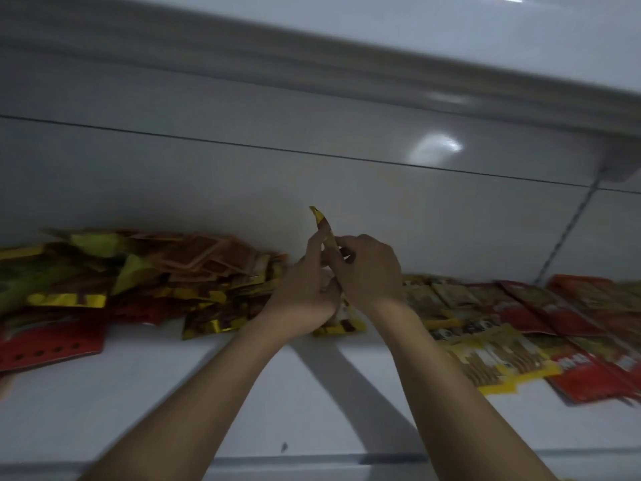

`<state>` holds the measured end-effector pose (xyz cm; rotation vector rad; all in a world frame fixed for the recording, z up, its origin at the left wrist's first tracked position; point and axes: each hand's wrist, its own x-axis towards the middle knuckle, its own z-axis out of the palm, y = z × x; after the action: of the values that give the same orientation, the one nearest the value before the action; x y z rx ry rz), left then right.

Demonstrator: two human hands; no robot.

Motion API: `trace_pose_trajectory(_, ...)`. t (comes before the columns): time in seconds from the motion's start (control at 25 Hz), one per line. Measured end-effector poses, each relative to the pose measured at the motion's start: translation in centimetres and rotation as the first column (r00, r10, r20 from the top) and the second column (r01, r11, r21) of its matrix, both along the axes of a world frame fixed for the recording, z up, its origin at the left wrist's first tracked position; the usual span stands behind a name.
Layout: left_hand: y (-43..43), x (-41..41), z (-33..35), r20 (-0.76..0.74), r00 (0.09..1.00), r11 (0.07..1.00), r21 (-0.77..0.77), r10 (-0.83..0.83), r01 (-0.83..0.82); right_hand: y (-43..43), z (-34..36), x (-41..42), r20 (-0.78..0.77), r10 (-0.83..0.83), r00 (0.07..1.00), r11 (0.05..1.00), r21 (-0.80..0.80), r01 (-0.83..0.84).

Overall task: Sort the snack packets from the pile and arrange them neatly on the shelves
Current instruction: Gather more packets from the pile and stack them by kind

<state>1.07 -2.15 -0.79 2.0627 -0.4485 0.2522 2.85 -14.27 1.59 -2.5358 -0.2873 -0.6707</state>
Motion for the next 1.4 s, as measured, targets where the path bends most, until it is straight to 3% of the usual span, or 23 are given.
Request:
trace_pose_trajectory(0.2,-7.7,0.9,-0.8,-0.072,0.984,0.968,-0.203,-0.165,0.147,-9.1,0.0,-1.9,-0.171,0.103,0.980,0.943,0.330,-0.042)
trace_pose_trajectory(0.36,-12.2,2.5,-1.3,-0.136,0.971,0.952,-0.260,-0.198,0.158,-15.0,-0.2,-2.0,-0.210,0.170,0.963,0.924,0.374,-0.081)
trace_pose_trajectory(0.52,-15.8,3.7,-2.1,-0.206,0.977,0.930,-0.366,-0.059,-0.021,-20.7,-1.5,0.3,-0.309,0.078,0.948,0.956,0.292,0.016)
trace_pose_trajectory(0.6,-17.0,4.4,-2.9,-0.228,0.972,0.943,-0.308,0.055,-0.126,-23.1,-2.1,1.1,-0.367,0.041,0.929,0.986,0.164,0.022)
trace_pose_trajectory(0.72,-18.7,5.6,-4.4,-0.261,0.951,0.958,-0.186,0.165,-0.217,-25.2,-3.4,2.3,-0.425,-0.087,0.901,0.986,-0.167,0.016)
trace_pose_trajectory(0.8,-19.7,6.1,-5.1,-0.242,0.943,0.972,0.009,0.230,-0.234,-25.6,-4.6,3.3,-0.423,-0.118,0.898,0.964,-0.264,0.002)
trace_pose_trajectory(0.92,-19.7,6.9,-5.7,-0.115,0.912,0.848,0.429,0.393,-0.312,-25.6,-6.4,4.2,-0.430,-0.126,0.894,0.959,-0.285,-0.002)
trace_pose_trajectory(1.08,-20.3,7.1,-5.9,-0.118,0.945,0.884,0.405,0.304,-0.234,-26.1,-7.1,4.5,-0.402,-0.150,0.903,0.964,-0.261,0.043)
trace_pose_trajectory(1.28,-22.4,7.1,-6.9,0.086,0.924,0.754,0.552,0.373,-0.356,-25.5,-7.4,4.8,-0.328,-0.196,0.924,0.962,-0.249,0.116)
trace_pose_trajectory(1.4,-22.2,7.4,-7.4,0.153,0.924,0.728,0.577,0.349,-0.370,-25.7,-7.4,4.8,-0.345,-0.199,0.917,0.967,-0.222,0.126)
